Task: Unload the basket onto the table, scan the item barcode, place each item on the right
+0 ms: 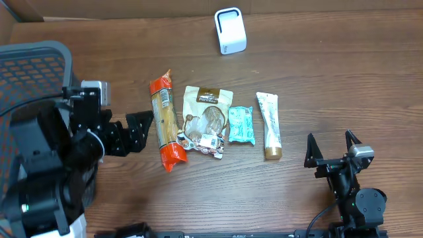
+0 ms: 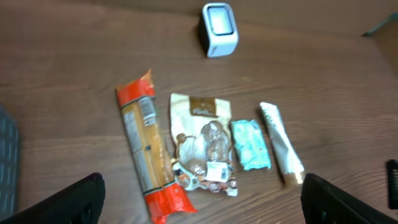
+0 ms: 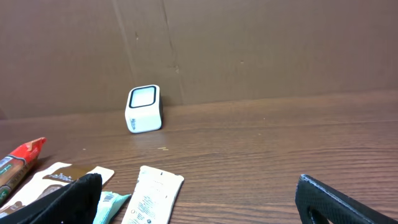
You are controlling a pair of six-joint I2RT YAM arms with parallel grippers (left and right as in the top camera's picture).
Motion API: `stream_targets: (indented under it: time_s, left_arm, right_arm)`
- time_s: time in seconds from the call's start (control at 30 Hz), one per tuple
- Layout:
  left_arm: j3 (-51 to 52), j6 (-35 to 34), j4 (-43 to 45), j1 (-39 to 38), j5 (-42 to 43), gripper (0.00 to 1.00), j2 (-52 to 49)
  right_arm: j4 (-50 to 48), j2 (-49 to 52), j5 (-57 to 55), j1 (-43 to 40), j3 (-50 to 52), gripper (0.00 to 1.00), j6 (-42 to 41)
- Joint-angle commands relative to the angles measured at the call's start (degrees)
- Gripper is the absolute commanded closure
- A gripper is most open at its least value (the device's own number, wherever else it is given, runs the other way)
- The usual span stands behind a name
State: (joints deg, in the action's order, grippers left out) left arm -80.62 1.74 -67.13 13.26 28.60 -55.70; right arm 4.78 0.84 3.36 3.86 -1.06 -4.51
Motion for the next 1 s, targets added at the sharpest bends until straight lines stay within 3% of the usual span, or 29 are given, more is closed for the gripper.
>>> stream_targets:
  time_s: [0.0,0.4,0.97]
  left_arm:
    - [-0.28,1.03,0.98,0.17,1.44,0.03,2.36]
    - [-1.09,1.05,0.9,0.22,-5.62,0.0,11.85]
    - [-1.07,1.05,-12.22,0.22,-8.46,0.01,12.59]
  right_arm:
    - [-0.24,-0.68,-0.74,0.26,0.61,0.0,-0.42]
    - [-0.24,-0.68,-0.74,0.26,0.61,0.0,-0.42]
    - [-0.24,-0.68,-0.74,0.26,0.61,0.0,-0.42]
